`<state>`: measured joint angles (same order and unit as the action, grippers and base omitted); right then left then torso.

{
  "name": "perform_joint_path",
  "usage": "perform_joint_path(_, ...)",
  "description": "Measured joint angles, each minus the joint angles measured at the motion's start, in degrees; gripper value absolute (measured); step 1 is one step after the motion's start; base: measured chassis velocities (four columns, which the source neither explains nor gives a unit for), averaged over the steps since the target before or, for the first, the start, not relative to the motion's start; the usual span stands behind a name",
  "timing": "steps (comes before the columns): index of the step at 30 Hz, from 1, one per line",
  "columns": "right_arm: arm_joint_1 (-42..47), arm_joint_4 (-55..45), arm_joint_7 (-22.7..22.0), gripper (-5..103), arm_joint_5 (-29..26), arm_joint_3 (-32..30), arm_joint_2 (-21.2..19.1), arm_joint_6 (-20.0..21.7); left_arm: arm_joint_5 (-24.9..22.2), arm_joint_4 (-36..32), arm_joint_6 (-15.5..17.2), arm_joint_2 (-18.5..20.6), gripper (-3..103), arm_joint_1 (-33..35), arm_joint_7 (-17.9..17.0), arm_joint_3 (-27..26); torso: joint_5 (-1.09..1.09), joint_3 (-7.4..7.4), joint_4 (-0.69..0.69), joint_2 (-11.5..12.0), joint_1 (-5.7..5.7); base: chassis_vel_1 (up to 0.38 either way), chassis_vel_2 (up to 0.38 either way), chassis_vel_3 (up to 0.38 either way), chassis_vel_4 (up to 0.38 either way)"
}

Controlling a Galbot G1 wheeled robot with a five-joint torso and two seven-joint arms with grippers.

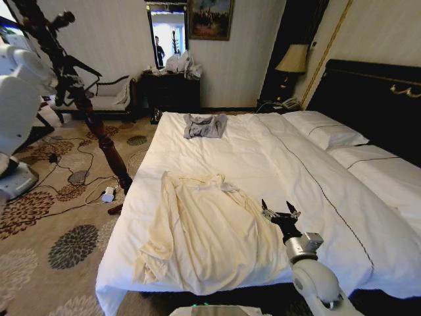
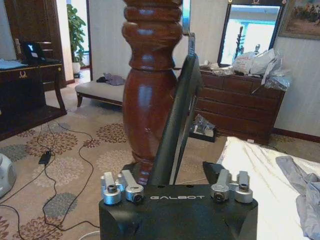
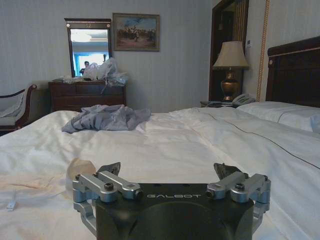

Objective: Pick up the clothes from the bed and hang them on the clothes hanger.

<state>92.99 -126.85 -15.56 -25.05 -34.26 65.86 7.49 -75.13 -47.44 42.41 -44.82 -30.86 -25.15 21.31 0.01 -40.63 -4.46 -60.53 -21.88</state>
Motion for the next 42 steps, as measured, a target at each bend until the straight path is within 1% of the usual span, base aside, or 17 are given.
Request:
perform_joint_path(1,0.1,0.0,0.0,100,0.0,0.0,0.0,0.0,0.0,0.3,0.0,-0.3,64,0.0,0.0,0.0,0.00,0.00,0.00,0.0,0.00,0.000,0.000,0.000,0.000)
perform_joint_path(2,0.1,-0.1,0.0,100,0.0,-0.1,-0.1,-0.1,0.0,0.5,0.0,-0.4,64,0.0,0.0,0.0,0.00,0.00,0.00,0.0,0.00,0.000,0.000,0.000,0.000)
perform_joint_path(3,0.3,-0.2,0.0,100,-0.1,-0.3,-0.3,-0.1,0.4,0.8,0.0,-0.7,53,-0.1,0.0,0.0,0.00,0.00,0.00,0.0,0.00,0.000,0.000,0.000,0.000)
perform_joint_path(4,0.3,-0.3,0.0,100,-0.1,-0.5,-0.5,-0.2,1.5,0.9,0.0,-0.8,53,0.0,0.2,0.1,0.00,0.00,0.01,0.0,0.00,0.000,0.000,0.000,0.000)
perform_joint_path(5,0.3,-0.3,0.0,100,-0.2,-0.6,-0.7,-0.2,2.2,0.9,-0.1,-0.9,48,0.1,0.4,0.1,0.00,0.00,0.01,0.0,0.00,0.000,0.000,0.000,0.000)
perform_joint_path(6,0.3,-0.3,0.0,100,-0.2,-0.6,-0.7,-0.2,2.2,0.9,-0.1,-0.9,48,0.1,0.4,0.1,0.00,0.00,0.01,0.0,0.00,0.000,0.000,0.000,0.000)
perform_joint_path(8,0.4,-0.3,0.0,100,-0.4,-0.7,-0.8,-0.2,2.6,0.6,-0.1,-0.9,37,0.4,0.5,0.1,-0.01,0.00,0.02,0.0,0.00,0.000,0.000,0.000,0.000)
perform_joint_path(9,0.4,-0.3,0.0,100,-0.4,-0.7,-0.8,-0.2,2.7,0.4,-0.1,-0.9,37,0.5,0.6,0.1,-0.01,0.00,0.01,0.0,0.00,0.000,0.000,0.000,0.000)
perform_joint_path(10,0.4,-0.3,0.0,100,-0.4,-0.6,-0.7,-0.3,2.8,0.3,-0.1,-1.0,26,0.5,0.6,0.0,-0.01,0.00,0.01,0.0,0.00,0.000,0.000,0.000,0.000)
perform_joint_path(12,0.4,-0.3,0.0,100,-0.4,-0.6,-0.7,-0.3,2.9,0.3,-0.1,-1.0,26,0.5,0.7,0.0,-0.01,0.00,0.01,0.0,0.00,0.000,0.000,0.000,0.000)
perform_joint_path(14,0.4,-0.2,0.0,100,-0.2,-0.2,-0.3,-0.3,3.0,0.0,-0.2,-0.9,18,0.5,1.0,0.0,-0.01,0.00,-0.01,0.0,0.00,0.000,0.000,0.000,0.000)
perform_joint_path(19,0.3,0.0,0.0,100,-0.1,-0.1,-0.1,-0.3,3.1,-1.1,-0.5,-0.3,18,0.7,1.4,0.0,-0.01,0.00,0.02,0.0,0.00,0.000,0.000,0.000,0.000)
perform_joint_path(28,0.7,0.0,0.0,100,0.2,-0.1,0.2,-0.4,2.5,-3.0,-0.6,0.4,18,0.8,1.3,-0.6,-0.01,0.00,0.02,0.0,0.00,0.000,0.000,0.000,0.000)
perform_joint_path(33,0.6,0.0,0.0,100,0.3,0.2,0.6,-0.4,1.5,-5.8,-0.7,0.9,18,0.7,1.1,-0.9,-0.01,0.01,0.02,0.0,0.01,0.000,0.000,0.000,0.000)
perform_joint_path(39,0.6,-0.1,0.0,100,0.4,0.3,1.0,-0.4,-0.7,-11.7,-0.4,0.8,18,0.4,0.6,-1.3,0.00,0.01,0.00,0.0,0.01,0.000,0.000,0.000,0.000)
perform_joint_path(40,0.6,-0.1,0.0,100,0.4,0.3,1.0,-0.4,-0.7,-11.7,-0.4,0.8,18,0.4,0.6,-1.3,0.00,0.01,0.00,0.0,0.01,0.000,0.000,0.000,0.000)
perform_joint_path(42,0.6,-0.1,0.0,100,0.4,0.3,1.2,-0.4,-1.4,-13.1,-0.4,0.6,18,0.4,0.6,-1.2,0.00,0.01,0.02,0.0,0.01,0.000,0.000,0.000,0.000)
